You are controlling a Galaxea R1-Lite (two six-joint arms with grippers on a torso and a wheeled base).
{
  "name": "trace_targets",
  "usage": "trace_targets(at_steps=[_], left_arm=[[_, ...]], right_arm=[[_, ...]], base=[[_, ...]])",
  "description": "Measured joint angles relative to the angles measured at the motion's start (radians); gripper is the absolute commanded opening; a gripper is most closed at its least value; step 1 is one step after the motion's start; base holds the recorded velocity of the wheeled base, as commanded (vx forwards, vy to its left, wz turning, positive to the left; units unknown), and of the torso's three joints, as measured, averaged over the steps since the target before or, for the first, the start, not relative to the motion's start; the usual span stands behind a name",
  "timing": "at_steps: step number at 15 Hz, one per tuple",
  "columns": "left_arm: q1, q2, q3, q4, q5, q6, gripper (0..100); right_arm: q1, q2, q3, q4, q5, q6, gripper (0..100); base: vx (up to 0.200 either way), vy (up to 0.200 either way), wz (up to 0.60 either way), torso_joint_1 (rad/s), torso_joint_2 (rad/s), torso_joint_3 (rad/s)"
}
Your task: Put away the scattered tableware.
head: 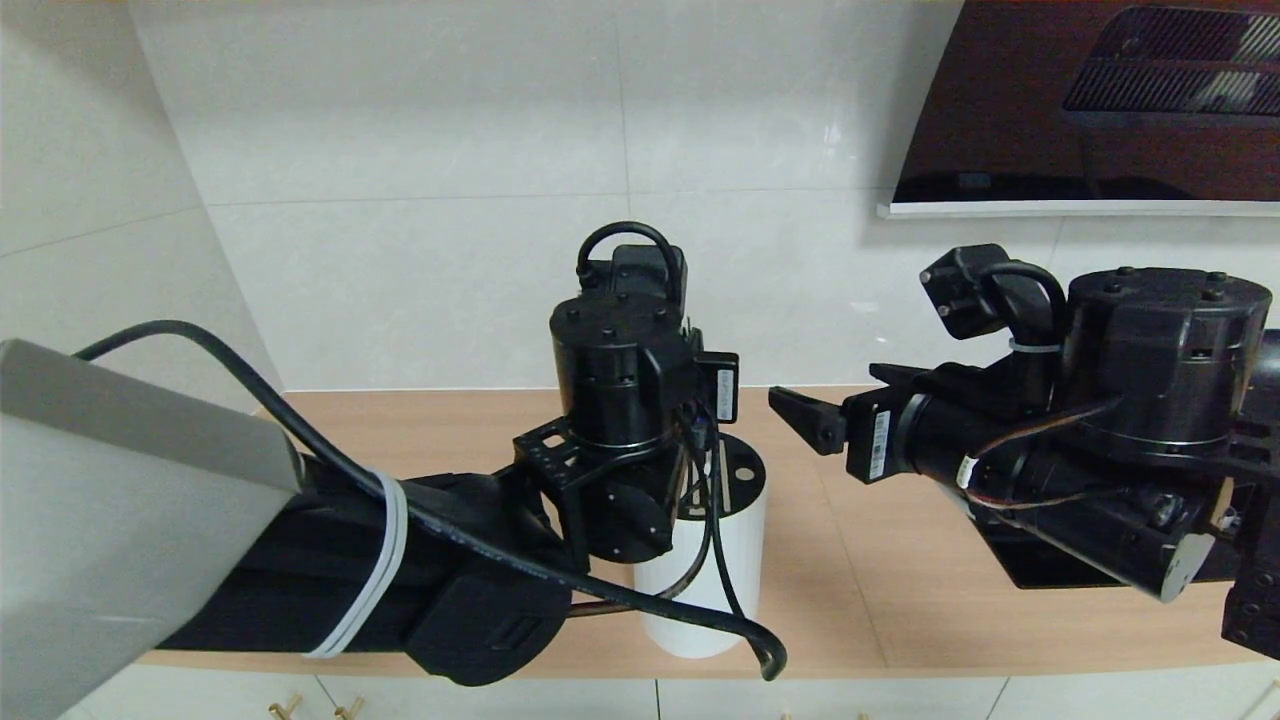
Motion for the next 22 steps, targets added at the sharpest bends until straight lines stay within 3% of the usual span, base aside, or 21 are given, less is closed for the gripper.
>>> trace_targets(at_steps=[3,12,20,21,22], left_arm=[[-0.005,0.025,0.007,0.016,0.000,-0.024,0],[0.014,0.109,0.049,0.018,0.000,-0.055,0],[0.016,0.141,0.049,0.014,-0.002,-0.058,0],[0.016,0.142,0.049,0.013,-0.002,-0.058,100],[0.016,0.143,0.049,0.010,-0.002,-0.058,100]], right_arm=[[0.000,0.001,0.001,0.000,0.000,0.000,100],[0.000,0.010,0.003,0.000,0.000,0.000,100],[0.001,0.011,0.006,0.000,0.000,0.000,100],[0.001,0.011,0.006,0.000,0.000,0.000,100],[0.001,0.011,0.006,0.000,0.000,0.000,100]], base=[[0.000,0.000,0.00,0.000,0.00,0.000],[0.000,0.000,0.00,0.000,0.00,0.000],[0.000,0.000,0.00,0.000,0.00,0.000],[0.000,0.000,0.00,0.000,0.00,0.000],[0.000,0.000,0.00,0.000,0.00,0.000]])
